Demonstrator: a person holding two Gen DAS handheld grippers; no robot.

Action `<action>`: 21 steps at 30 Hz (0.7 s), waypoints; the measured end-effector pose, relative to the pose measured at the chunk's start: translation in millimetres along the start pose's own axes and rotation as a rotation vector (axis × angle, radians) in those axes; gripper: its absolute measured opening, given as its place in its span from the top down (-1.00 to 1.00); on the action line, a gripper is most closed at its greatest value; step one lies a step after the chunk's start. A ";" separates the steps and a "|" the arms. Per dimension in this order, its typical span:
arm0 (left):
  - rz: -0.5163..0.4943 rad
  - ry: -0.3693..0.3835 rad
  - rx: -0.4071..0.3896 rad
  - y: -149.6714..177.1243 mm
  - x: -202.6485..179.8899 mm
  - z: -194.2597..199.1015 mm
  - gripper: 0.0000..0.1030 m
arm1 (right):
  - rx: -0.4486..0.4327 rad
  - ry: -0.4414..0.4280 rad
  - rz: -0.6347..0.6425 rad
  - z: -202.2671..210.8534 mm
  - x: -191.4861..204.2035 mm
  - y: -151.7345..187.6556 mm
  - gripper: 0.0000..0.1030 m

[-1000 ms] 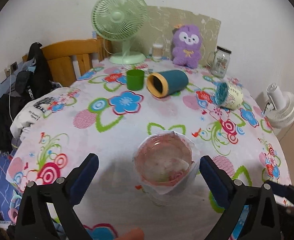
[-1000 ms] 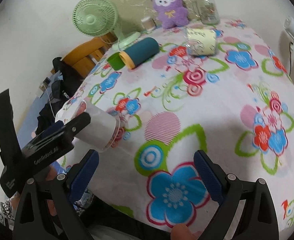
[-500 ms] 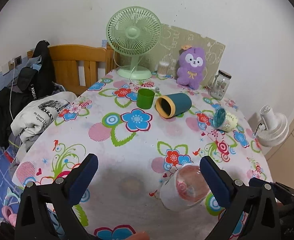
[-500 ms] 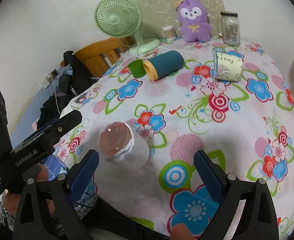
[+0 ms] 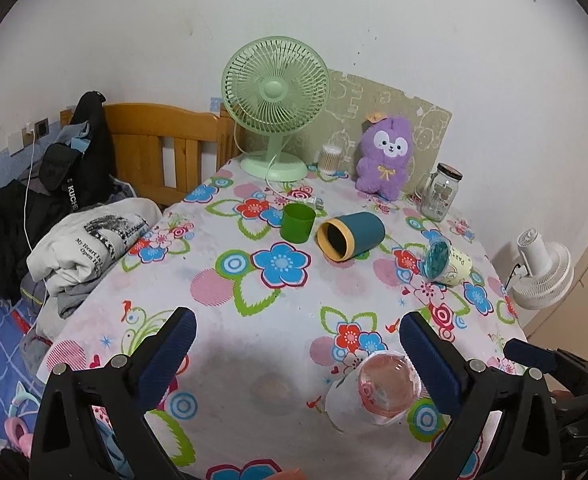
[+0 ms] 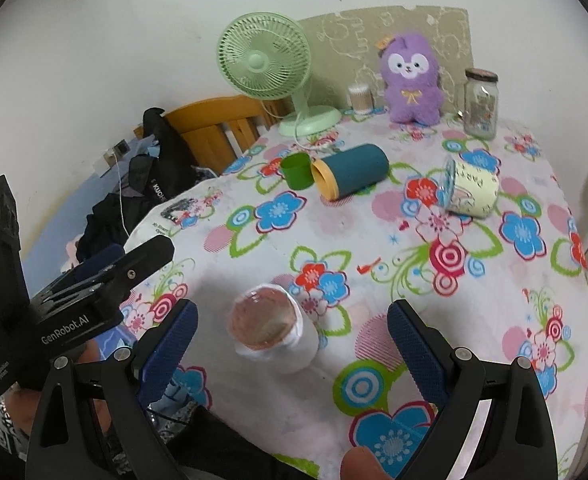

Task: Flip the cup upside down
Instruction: 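Open the right gripper and release the white cup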

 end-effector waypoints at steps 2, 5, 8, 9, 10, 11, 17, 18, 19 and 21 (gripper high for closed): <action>0.001 -0.003 -0.009 -2.6 1.3 2.2 -0.99 | -0.005 -0.001 0.011 0.9 3.8 -2.3 -0.88; 0.001 -0.005 -0.020 -5.8 3.3 4.5 -0.99 | -0.018 0.007 0.031 2.9 8.9 -6.2 -0.88; 0.003 -0.012 -0.038 -9.8 6.3 7.8 -0.99 | -0.031 0.012 0.045 5.1 12.7 -9.8 -0.88; 0.006 -0.017 -0.046 -11.2 7.7 8.8 -1.00 | -0.034 0.010 0.047 5.8 13.3 -10.6 -0.88; 0.007 -0.017 -0.049 -12.0 8.6 9.2 -1.00 | -0.038 0.009 0.049 6.4 14.3 -11.8 -0.88; 0.007 -0.015 -0.049 -12.6 9.5 9.1 -1.00 | -0.041 0.009 0.050 6.8 15.1 -13.0 -0.88; 0.011 -0.017 -0.067 -17.9 12.4 12.5 -1.00 | -0.070 0.015 0.073 12.5 22.0 -21.9 -0.88; 0.010 -0.017 -0.070 -19.5 12.8 13.3 -1.00 | -0.078 0.015 0.078 14.0 23.3 -23.6 -0.88; 0.009 -0.017 -0.076 -20.9 12.8 14.6 -1.00 | -0.085 0.016 0.081 15.2 24.4 -24.5 -0.88; 0.006 -0.018 -0.086 -23.6 12.8 16.8 -1.00 | -0.099 0.016 0.087 18.0 27.6 -28.0 -0.88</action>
Point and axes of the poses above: each gripper's, at about its wrist camera, not at the fingertips, and z roughly against the way its jaws point, x to its left, y to its underside, the point moved 5 cm from there along -z, roughly the way its jaws point, and after that the axes turned 4 degrees about -z, right-handed, at the moved point
